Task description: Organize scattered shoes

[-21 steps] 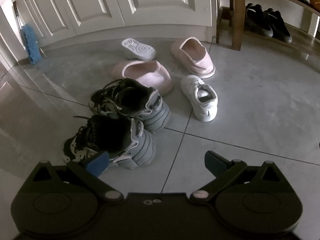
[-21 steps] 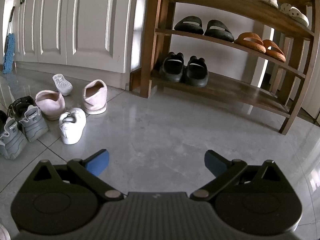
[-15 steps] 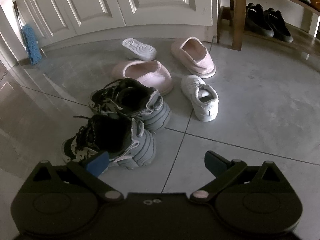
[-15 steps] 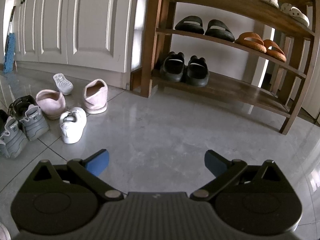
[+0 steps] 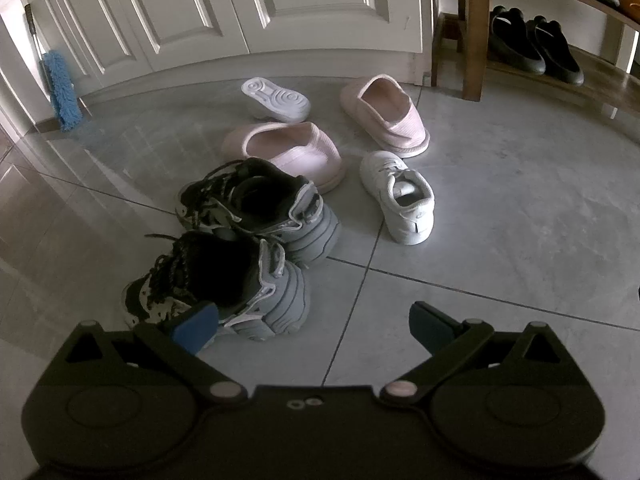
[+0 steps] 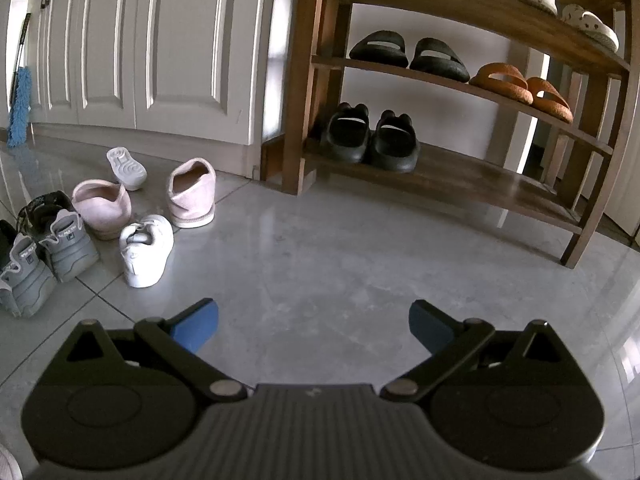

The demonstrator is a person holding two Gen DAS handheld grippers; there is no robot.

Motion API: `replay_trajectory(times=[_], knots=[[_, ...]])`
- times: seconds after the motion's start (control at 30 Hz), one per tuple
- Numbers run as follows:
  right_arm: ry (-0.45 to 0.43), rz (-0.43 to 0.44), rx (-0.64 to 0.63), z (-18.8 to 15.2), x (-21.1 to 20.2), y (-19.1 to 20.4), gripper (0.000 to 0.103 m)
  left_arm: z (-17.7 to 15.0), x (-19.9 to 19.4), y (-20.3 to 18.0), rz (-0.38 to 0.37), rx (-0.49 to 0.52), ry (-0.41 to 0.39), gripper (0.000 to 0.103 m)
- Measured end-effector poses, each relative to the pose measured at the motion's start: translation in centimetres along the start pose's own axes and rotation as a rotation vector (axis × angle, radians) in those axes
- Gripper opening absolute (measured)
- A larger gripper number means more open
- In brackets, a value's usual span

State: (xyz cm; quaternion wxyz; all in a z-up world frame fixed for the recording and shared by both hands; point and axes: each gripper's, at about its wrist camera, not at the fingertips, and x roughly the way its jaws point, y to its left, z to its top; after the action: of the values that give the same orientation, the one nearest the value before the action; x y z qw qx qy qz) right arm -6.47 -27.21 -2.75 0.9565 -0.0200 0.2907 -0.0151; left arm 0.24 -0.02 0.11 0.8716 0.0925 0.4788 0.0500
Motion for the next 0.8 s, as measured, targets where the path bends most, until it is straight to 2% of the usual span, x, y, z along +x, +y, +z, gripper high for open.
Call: replay_trajectory(times=[0.8], knots=[[0.021, 0.007, 0.006, 0.12, 0.18, -0.39, 0.103, 0.00, 0.41, -0.33, 0.004, 0.003, 0.005, 0.103]])
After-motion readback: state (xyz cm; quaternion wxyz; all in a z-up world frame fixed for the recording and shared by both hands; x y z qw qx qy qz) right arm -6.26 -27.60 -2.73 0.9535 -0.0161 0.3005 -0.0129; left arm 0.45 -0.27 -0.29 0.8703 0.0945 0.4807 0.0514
